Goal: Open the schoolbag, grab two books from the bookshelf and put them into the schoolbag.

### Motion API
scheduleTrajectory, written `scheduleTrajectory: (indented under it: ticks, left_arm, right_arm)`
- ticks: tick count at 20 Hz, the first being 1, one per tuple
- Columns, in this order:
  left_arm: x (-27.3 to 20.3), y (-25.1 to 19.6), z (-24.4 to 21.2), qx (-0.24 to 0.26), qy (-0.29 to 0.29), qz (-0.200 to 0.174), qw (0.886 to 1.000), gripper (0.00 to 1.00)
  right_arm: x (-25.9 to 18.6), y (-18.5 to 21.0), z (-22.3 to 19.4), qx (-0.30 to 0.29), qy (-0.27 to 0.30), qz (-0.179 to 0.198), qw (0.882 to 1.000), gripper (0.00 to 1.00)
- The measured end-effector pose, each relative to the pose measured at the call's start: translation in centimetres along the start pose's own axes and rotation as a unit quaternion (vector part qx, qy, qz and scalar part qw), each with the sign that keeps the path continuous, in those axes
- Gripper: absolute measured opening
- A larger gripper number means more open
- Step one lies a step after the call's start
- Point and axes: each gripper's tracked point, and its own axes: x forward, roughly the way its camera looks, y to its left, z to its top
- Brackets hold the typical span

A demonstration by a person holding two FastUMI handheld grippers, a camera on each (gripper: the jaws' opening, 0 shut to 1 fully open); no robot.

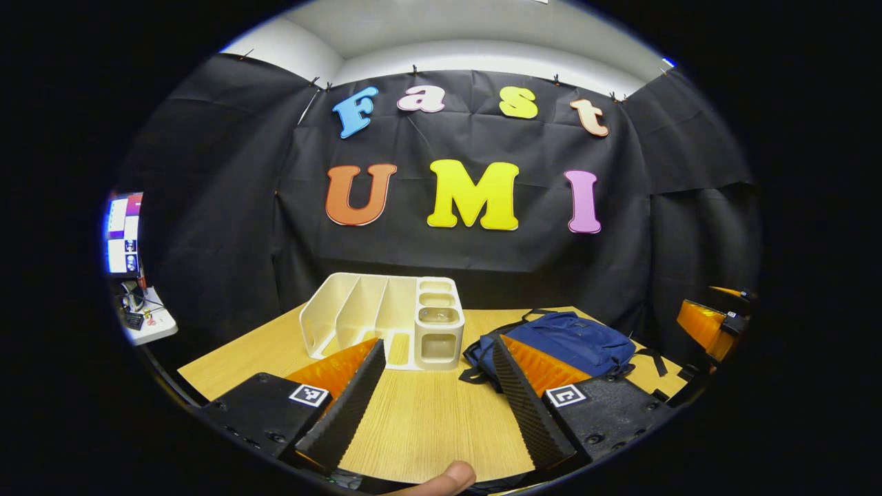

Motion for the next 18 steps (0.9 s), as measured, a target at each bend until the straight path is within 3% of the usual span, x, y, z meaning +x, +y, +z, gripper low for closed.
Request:
scheduleTrajectory:
  ticks: [8, 14, 15, 16, 18]
  left_arm:
    - [0.2, -0.1, -0.2, 0.006, -0.003, 0.001, 1.000, 0.99]
    - [0.2, -0.3, 0.2, 0.016, -0.012, 0.005, 1.000, 0.98]
    - [0.2, -0.5, 0.2, 0.017, -0.014, 0.003, 1.000, 0.98]
    - [0.2, -0.6, 0.1, 0.019, -0.014, 0.002, 1.000, 0.99]
    - [0.4, -0.7, 0.0, 0.019, -0.014, 0.003, 1.000, 0.98]
  right_arm:
    - [0.0, -0.1, -0.2, -0.005, -0.002, 0.001, 1.000, 0.98]
    - [0.3, -0.4, -1.0, 0.001, 0.010, 0.004, 1.000, 0.93]
    - [0.4, -0.4, -1.0, 0.002, 0.011, 0.004, 1.000, 0.98]
    - [0.5, -0.5, -1.2, 0.002, 0.012, 0.004, 1.000, 0.93]
    - [0.5, -0.6, -1.3, 0.003, 0.013, 0.004, 1.000, 0.98]
